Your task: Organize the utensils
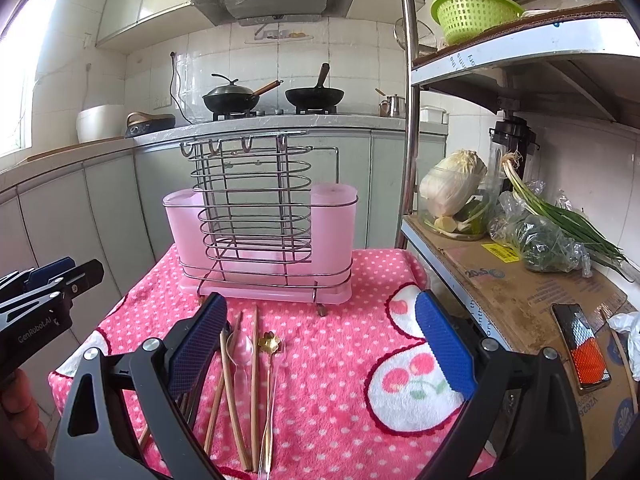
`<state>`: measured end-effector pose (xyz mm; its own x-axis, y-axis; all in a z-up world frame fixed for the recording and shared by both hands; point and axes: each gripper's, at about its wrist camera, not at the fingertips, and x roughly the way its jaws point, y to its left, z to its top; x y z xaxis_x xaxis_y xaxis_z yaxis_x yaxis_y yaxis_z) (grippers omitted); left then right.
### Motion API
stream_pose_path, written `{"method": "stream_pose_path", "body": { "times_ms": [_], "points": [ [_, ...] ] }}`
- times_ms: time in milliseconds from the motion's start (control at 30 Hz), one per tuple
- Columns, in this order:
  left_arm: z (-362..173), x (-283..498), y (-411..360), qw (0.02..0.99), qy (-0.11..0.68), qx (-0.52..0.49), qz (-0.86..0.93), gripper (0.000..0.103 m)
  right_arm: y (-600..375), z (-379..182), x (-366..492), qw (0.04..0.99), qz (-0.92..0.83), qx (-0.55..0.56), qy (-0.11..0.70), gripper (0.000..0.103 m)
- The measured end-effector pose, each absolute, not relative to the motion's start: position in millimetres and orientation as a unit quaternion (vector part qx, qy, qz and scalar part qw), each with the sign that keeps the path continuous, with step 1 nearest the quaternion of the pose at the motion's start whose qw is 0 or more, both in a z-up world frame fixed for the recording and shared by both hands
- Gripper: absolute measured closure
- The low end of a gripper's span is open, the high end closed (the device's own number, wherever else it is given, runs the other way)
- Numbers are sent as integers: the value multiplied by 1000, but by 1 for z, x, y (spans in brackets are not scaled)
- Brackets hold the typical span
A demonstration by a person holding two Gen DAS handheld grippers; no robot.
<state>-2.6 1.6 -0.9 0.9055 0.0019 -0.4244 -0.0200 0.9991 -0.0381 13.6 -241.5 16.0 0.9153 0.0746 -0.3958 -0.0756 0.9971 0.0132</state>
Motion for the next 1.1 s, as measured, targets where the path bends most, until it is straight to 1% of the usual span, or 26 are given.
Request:
{"method": "stream_pose_path", "body": {
  "times_ms": [1100],
  "points": [
    [1, -2, 11, 976, 216, -29, 14, 56, -237, 25, 8, 982, 41, -11, 182, 7]
  ]
}}
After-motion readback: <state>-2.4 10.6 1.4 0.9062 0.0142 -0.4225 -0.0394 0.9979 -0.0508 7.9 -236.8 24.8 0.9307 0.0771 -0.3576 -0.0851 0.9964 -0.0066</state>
